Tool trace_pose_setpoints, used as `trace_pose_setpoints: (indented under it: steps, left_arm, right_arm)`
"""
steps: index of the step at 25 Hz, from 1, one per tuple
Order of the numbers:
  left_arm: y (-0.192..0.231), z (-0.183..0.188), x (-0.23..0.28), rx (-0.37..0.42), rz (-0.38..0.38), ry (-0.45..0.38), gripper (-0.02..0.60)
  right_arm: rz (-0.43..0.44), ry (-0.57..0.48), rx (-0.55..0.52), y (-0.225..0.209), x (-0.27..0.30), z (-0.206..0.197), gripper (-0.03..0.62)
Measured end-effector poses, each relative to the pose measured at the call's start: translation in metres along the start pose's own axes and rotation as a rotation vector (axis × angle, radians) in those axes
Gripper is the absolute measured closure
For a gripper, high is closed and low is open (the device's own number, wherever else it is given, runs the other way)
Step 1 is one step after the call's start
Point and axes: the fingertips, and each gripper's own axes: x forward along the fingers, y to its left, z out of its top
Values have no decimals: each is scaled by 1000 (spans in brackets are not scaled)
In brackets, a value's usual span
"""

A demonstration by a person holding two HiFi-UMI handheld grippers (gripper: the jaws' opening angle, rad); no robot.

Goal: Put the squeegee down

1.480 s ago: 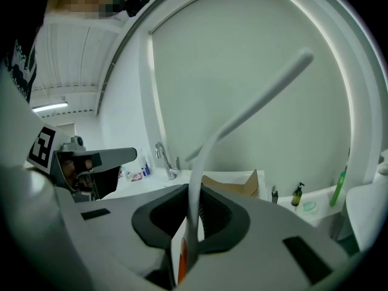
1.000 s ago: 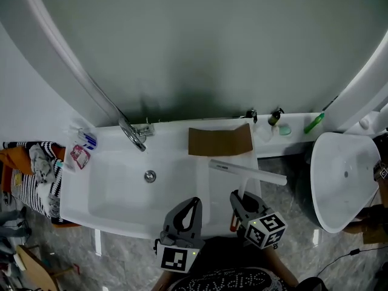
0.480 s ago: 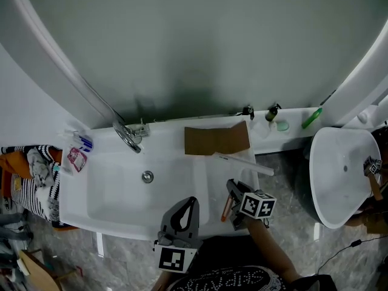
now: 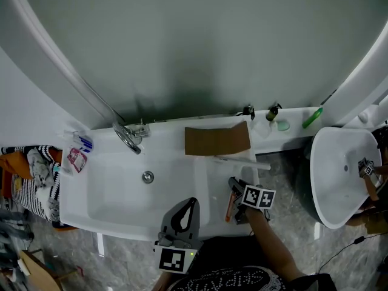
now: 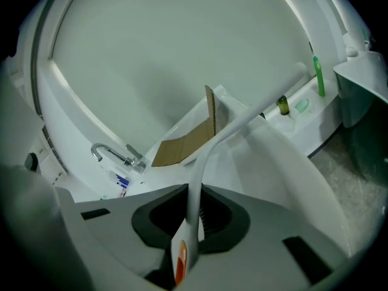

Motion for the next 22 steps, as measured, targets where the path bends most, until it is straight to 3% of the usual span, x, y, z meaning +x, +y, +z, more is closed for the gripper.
trace_pose_setpoints:
  steps: [6,13,17,20,22]
  left_arm:
    - [0,-1,0,-1,3,-1,571]
    - [-4,-3,-2,40,-34,20,571]
    - [-3,-1,-3,9,-19,-3,571]
    - [-1,1,-4,-2,-13,-14,571]
    - [0,2,-6,0,-19,-11,571]
  right_arm:
    - [-27,42,72,-9,2,-6,546]
    - [-34,56,61,-10,3,-8,545]
    - [-25,70,-8,-7,1,-6,542]
    - [-64,51,-109,-4,-10,1,467]
    - [-81,16,-160,1,-21,10,462]
